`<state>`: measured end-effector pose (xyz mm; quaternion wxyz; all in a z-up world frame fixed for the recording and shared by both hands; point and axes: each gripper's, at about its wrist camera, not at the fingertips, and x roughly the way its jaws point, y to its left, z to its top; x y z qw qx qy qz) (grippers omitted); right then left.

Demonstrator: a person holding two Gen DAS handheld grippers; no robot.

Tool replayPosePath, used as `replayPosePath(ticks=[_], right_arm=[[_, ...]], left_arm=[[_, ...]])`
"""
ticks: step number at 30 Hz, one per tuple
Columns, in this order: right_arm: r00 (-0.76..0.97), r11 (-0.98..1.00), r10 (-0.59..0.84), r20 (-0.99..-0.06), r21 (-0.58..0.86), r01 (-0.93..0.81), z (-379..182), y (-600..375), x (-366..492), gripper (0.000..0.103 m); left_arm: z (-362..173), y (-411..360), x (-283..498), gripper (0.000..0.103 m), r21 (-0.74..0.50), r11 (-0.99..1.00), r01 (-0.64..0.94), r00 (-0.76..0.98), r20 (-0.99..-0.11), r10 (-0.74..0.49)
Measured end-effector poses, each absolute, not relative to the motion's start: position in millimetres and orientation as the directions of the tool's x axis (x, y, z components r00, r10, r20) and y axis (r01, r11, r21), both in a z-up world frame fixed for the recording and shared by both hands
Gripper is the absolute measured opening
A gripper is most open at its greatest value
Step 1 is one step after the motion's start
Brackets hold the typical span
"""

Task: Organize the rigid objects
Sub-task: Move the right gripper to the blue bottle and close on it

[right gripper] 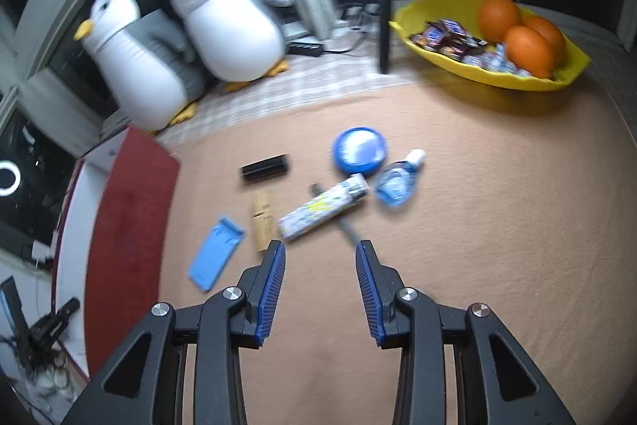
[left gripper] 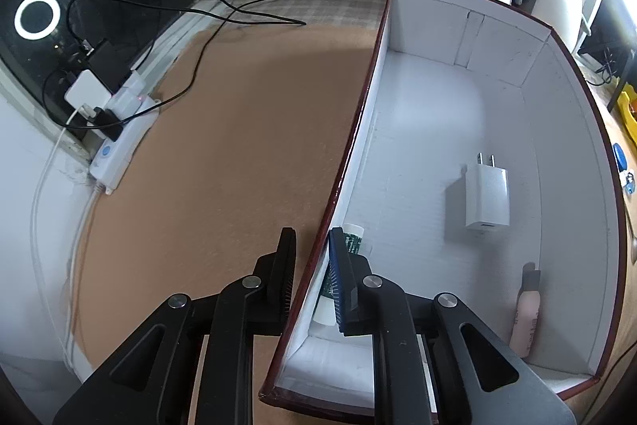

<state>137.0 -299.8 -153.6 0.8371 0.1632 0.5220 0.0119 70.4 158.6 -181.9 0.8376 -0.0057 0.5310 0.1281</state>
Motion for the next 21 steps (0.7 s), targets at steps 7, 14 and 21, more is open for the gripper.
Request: replayPosePath(ticks=[7,14,21], right_arm=[[0.432,0.931,0.178,-0.884,0.293,0.217,-174,-334,154,0.033],[0.402,0.919,0.193,-0.895,0.308,0.244,-194,-345,179,0.033],[0.368,0.91,0.203,-0.908,0.313,0.27,-208,-355,203,0.033]], left_arm=[[-182,155,73,0.016,0.15,0.961,-0.232,0.38,-0.895,0.232],[-183,151,75,0.017,0.183,0.956,-0.23,0.363,-0.895,0.258],[-183,150,75,0.019,0.197,0.951,-0.237,0.356,-0.894,0.274]])
